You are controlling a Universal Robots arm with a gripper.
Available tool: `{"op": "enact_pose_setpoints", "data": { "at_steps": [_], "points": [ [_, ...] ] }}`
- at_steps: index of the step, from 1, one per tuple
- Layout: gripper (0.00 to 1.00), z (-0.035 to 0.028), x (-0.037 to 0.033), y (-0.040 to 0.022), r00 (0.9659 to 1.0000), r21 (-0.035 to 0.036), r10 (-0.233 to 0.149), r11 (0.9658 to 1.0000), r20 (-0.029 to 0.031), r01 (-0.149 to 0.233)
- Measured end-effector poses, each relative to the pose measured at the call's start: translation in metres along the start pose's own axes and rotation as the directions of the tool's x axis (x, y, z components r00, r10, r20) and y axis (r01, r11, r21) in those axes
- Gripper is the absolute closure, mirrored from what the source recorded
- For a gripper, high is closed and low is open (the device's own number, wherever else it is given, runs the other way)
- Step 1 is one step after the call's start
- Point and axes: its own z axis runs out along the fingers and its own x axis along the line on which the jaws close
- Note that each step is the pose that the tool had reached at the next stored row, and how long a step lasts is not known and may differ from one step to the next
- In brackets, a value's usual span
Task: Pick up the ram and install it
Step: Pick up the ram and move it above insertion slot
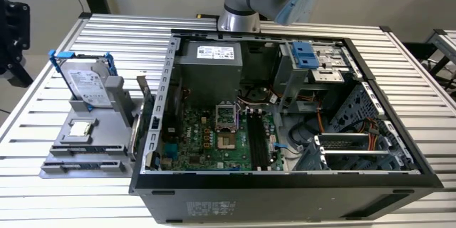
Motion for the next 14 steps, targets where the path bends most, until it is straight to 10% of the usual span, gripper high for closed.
{"op": "enact_pose_setpoints", "data": {
  "at_steps": [7, 14],
  "points": [
    [1.00, 0.0000, 0.0000, 0.0000, 0.9939, 0.0048, -0.110, 0.9939, -0.0035, 0.110],
    [1.00, 0.0002, -0.0001, 0.0000, 0.9805, 0.0042, -0.197, 0.9805, -0.0068, 0.197]
  ]
}}
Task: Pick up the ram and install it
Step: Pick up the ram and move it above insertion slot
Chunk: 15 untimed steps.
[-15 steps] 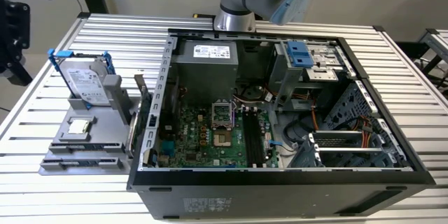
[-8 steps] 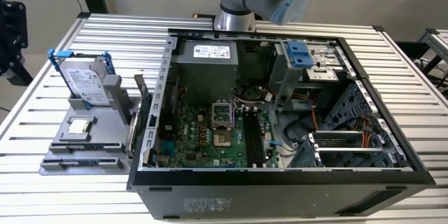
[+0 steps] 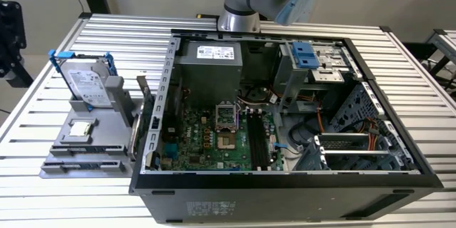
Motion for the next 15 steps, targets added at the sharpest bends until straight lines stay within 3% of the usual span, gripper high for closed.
{"op": "enact_pose_setpoints", "data": {
  "at_steps": [6, 15],
  "points": [
    [1.00, 0.0002, 0.0000, 0.0001, 0.9995, -0.0008, -0.033, 0.9995, -0.0011, 0.033],
    [1.00, 0.0003, 0.0000, 0.0001, 0.9994, -0.0007, -0.034, 0.9994, -0.0011, 0.034]
  ]
}}
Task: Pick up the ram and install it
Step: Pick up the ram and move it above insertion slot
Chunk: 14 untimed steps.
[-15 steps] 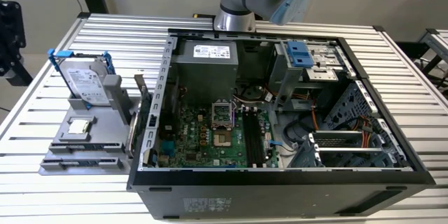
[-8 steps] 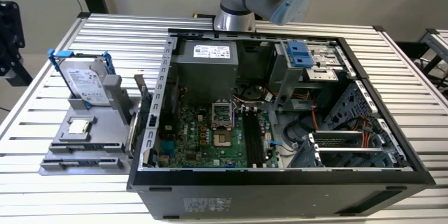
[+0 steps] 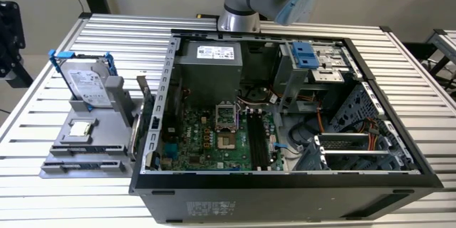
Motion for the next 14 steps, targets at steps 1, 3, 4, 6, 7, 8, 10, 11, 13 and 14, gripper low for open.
{"op": "enact_pose_setpoints", "data": {
  "at_steps": [1, 3, 4, 6, 7, 8, 10, 11, 13, 14],
  "points": [
    [0.00, 0.0000, 0.0000, 0.0000, 1.0000, 0.0000, 0.000, 1.0000, 0.0000, 0.000],
    [0.00, 0.0000, 0.0000, 0.0000, 1.0000, 0.0000, 0.000, 1.0000, 0.0000, 0.000],
    [0.00, 0.0000, 0.0000, 0.0000, 1.0000, 0.0000, 0.000, 1.0000, 0.0000, 0.000],
    [0.00, 0.0000, 0.0000, 0.0000, 1.0000, 0.0000, 0.000, 1.0000, 0.0000, 0.000],
    [0.00, 0.0000, 0.0000, 0.0000, 1.0000, 0.0000, 0.000, 1.0000, 0.0000, 0.000],
    [0.00, 0.0000, 0.0000, 0.0000, 1.0000, 0.0001, 0.000, 1.0000, 0.0000, 0.000],
    [0.00, 0.0000, 0.0000, 0.0000, 1.0000, 0.0001, 0.000, 1.0000, 0.0000, 0.000],
    [0.00, 0.0000, 0.0000, 0.0000, 1.0000, 0.0000, 0.000, 1.0000, 0.0000, 0.000],
    [0.00, 0.0001, 0.0000, 0.0000, 1.0000, 0.0001, 0.000, 1.0000, 0.0001, 0.000],
    [0.00, 0.0001, 0.0000, 0.0000, 1.0000, 0.0002, 0.001, 1.0000, 0.0001, -0.001]
  ]
}}
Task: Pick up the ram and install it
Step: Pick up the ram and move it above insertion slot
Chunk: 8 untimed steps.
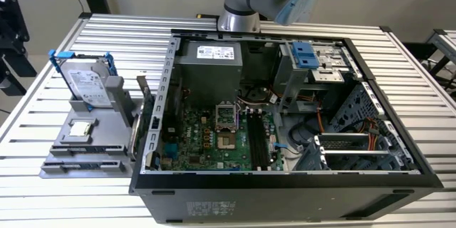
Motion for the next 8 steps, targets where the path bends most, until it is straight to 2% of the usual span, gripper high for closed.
{"op": "enact_pose_setpoints", "data": {
  "at_steps": [5, 8],
  "points": [
    [0.00, 0.0018, 0.0000, 0.0004, 0.9996, 0.0007, 0.030, 0.9996, 0.0008, -0.030],
    [0.00, 0.0038, 0.0000, 0.0006, 0.9995, 0.0017, 0.033, 0.9995, 0.0010, -0.033]
  ]
}}
